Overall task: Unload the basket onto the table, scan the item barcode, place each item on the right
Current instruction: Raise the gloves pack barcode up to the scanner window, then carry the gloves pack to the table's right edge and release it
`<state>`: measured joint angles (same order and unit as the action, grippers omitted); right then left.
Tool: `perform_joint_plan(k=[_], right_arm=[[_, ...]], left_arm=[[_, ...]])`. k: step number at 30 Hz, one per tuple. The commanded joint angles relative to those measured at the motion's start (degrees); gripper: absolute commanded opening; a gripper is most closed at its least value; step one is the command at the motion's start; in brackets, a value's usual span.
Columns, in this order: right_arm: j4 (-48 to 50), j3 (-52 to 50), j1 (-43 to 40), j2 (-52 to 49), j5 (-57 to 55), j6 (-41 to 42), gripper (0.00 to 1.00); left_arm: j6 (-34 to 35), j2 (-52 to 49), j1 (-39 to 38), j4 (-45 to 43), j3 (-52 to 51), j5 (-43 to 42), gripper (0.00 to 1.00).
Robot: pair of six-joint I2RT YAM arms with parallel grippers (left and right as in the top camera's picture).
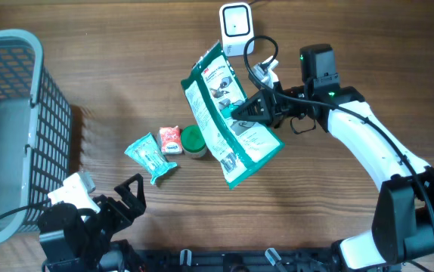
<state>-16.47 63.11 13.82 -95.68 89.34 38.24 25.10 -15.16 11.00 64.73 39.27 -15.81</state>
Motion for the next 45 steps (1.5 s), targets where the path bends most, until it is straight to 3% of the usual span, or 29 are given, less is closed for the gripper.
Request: perform_joint_plan(k=[1,3,6,8,11,12,17,19,25,29,32,36,41,45], right_arm=[[2.8,-0.1,0.7,-0.5,1.5,-3.8,0.04],[2.2,-0.1,2.0,-0.5,1.2,-13.8,0.05],[1.8,-0.1,3.7,-0.3,1.8,-18.0,0.05],[-2.9,-0.1,4.3,0.4,-10.4,-19.9,0.05],[-18.7,1.6,5.7,2.6,-47.3,-27.1,0.05],[-21.9,3.1,6.3,2.9,-54.3,-30.0,0.05],[-23.5,13.2,9.4,2.9,-67.1,-41.7,0.05],[-19.4,15.8,11.3,2.9,-67.5,-48.2,0.05],[-5.7,15.9,14.1,1.0,-76.1,-57.5,0.05],[9.0,15.9,14.5,-4.6,-92.9,-61.4,0.05],[22.1,16.2,14.4,-11.4,-97.3,-66.8,0.05],[32.4,20.5,14.5,-20.8,-101.7,-72.5,0.05],[32.2,33.1,14.5,-31.2,-102.4,-72.9,0.04],[32.1,34.3,14.7,-32.2,-100.5,-70.7,0.04]], left_arm=[[-1.1,0.1,0.1,-0.1,-0.1,-0.7,1.0],[-1.1,0.1,0.1,-0.1,-0.1,-0.7,1.0],[-1.1,0.1,0.1,-0.1,-0.1,-0.7,1.0],[-1.1,0.1,0.1,-0.1,-0.1,-0.7,1.0],[-1.1,0.1,0.1,-0.1,-0.1,-0.7,1.0],[-1.1,0.1,0.1,-0.1,-0.1,-0.7,1.0],[-1.1,0.1,0.1,-0.1,-0.1,-0.7,1.0],[-1.1,0.1,0.1,-0.1,-0.1,-0.7,1.0],[-1.1,0.1,0.1,-0.1,-0.1,-0.7,1.0],[-1.1,0.1,0.1,-0.1,-0.1,-0.7,1.0],[-1.1,0.1,0.1,-0.1,-0.1,-0.7,1.0],[-1.1,0.1,0.1,-0.1,-0.1,-0.7,1.0],[-1.1,0.1,0.1,-0.1,-0.1,-0.7,1.0],[-1.1,0.1,0.1,-0.1,-0.1,-0.7,1.0]])
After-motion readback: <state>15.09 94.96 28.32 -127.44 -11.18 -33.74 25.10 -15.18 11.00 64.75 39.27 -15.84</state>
